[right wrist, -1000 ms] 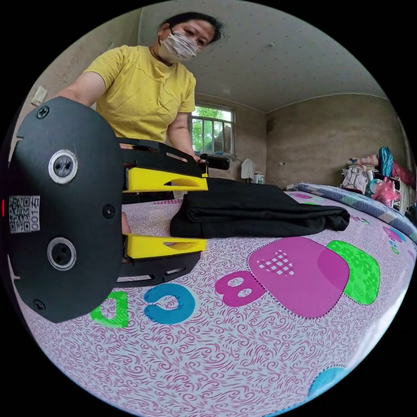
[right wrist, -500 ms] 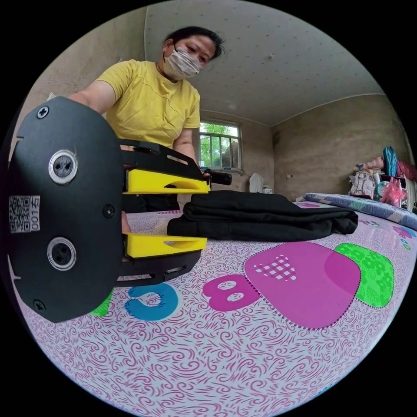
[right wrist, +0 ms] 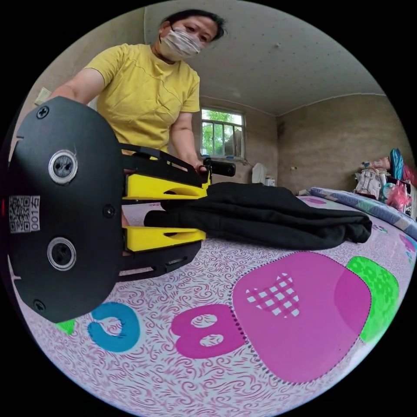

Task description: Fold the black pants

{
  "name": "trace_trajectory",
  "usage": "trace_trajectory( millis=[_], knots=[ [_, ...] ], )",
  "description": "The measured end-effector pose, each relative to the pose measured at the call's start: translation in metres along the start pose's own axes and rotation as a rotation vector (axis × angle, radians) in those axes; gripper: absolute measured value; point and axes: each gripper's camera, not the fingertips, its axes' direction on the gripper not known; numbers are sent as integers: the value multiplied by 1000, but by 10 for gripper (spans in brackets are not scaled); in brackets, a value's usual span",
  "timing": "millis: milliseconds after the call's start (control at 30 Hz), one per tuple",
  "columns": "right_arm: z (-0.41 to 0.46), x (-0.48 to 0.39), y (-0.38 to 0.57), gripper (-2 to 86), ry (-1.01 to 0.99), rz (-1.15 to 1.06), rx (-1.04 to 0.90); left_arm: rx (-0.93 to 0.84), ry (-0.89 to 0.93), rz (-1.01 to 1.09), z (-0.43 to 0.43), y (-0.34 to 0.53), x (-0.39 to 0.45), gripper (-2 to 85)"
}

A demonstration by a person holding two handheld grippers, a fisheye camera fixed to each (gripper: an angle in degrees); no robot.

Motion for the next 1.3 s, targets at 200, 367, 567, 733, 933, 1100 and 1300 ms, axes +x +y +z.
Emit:
trace_trajectory(
  millis=[200,367,567,733,933,1100,1300],
  knots=[
    [9,-73,41,79,-53,-92,178,2,67,127,-21,27,39,29],
    [17,-160,94,78,-185,-204,416,-33,135,262,-57,44,98,25],
    [11,-255,142,76,-159,-284,673,-124,139,441,-57,51,177,23],
    [1,-354,186,74,-9,-375,822,-240,274,581,-30,51,232,23],
    [23,-448,254,75,163,-402,1000,-403,344,733,18,69,279,23],
    [67,-465,301,76,132,-372,1158,-533,357,765,59,87,285,23],
    [84,-447,334,75,69,-232,1233,-647,277,681,134,99,271,22]
  ],
)
